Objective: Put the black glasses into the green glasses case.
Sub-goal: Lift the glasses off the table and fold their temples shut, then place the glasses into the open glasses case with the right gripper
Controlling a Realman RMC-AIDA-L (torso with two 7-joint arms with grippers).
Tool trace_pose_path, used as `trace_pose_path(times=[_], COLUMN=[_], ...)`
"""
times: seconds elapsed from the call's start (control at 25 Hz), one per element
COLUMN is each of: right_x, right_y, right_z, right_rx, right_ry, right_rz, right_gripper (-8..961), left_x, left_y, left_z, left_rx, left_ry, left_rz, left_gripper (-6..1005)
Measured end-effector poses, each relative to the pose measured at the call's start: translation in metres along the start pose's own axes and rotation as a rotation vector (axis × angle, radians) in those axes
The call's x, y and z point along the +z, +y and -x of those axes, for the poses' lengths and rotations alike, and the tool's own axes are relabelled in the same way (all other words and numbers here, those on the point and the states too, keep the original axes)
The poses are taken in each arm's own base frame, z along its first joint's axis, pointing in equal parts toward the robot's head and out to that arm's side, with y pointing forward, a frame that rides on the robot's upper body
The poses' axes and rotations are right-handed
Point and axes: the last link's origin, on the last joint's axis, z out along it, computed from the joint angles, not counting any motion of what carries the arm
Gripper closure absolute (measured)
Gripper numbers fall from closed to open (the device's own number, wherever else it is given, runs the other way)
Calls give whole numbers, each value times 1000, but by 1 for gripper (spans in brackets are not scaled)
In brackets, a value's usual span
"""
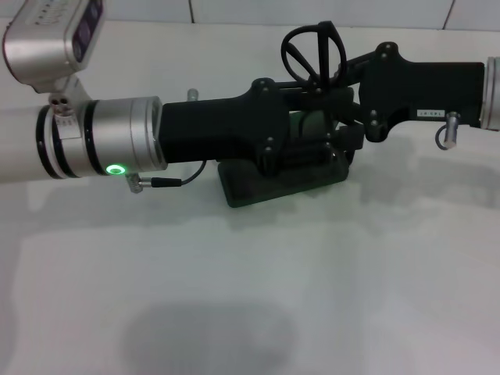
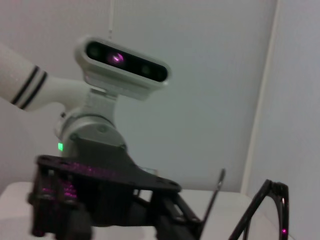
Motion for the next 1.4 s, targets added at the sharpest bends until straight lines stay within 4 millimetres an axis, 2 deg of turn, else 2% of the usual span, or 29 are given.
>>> trace_pose_path(times=[0.56,0.92,1.12,1.4], right_x=[-4,-8,-14,-10], right_y=[9,6,4,5], right_z=[1,-5,-9,-18], right_rx=[-6,-9,-18,-144], right_ry=[-16,-5,-4,99], right_rz=[55,18,-14,-50], right_gripper=[843,839,837,834], left_x=[-3,-7,-25,-71], left_y=[-1,-1,-2,-2], left_z=[-1,-2,-4,0], left_rx=[6,6,14,46], left_ry=[-2,13,85,208], left_rz=[-13,-21,-94,-303], left_gripper=[439,439,439,439])
